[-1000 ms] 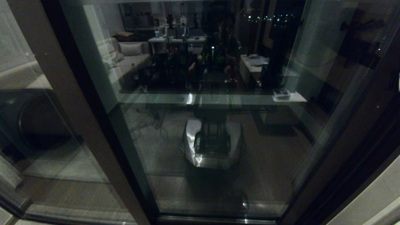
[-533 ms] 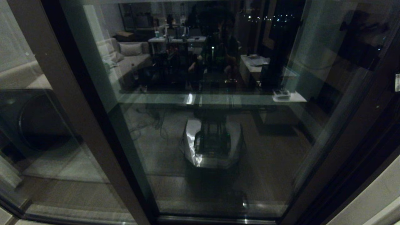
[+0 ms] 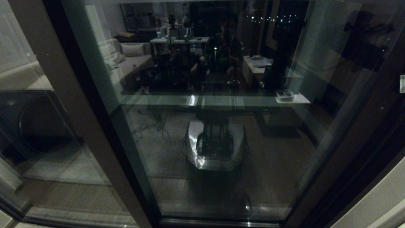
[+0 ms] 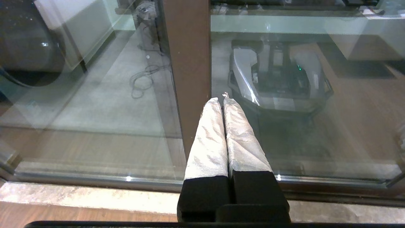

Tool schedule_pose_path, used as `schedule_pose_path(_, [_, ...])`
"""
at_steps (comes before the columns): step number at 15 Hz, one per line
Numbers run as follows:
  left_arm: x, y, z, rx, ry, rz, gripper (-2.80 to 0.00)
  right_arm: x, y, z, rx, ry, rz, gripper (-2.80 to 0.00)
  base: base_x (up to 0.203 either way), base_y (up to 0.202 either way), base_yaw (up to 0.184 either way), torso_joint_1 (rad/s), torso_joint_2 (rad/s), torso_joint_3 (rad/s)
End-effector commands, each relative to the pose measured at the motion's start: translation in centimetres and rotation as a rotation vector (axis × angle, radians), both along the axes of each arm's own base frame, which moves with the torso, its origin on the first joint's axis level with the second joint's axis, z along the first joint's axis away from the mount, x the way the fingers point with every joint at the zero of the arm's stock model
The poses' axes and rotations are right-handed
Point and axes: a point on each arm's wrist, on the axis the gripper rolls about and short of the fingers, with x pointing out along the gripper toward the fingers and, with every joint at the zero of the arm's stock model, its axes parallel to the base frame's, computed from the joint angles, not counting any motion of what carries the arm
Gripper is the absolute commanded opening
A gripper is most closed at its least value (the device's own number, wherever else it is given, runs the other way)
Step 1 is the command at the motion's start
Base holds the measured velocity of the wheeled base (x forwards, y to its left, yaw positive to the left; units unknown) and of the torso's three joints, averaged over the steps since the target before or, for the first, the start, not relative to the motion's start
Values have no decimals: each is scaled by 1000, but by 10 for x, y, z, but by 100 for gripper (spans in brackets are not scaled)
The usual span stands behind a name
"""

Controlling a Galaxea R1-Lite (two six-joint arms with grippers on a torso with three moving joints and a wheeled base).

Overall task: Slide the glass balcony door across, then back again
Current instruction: Close the slid door

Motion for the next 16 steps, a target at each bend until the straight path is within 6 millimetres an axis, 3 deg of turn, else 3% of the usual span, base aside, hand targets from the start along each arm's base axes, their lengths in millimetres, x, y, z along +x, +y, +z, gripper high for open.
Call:
schedule_pose_path(1, [0,0,0,0,1,0,-280,2,-4,-1,-6,-6,-12,-280,0,0,0,0,0,0])
schedule_pose_path(16, [0,0,0,0,2,0,-280,1,-13,-2,-10,-5,-36,-280,0,0,0,0,0,0])
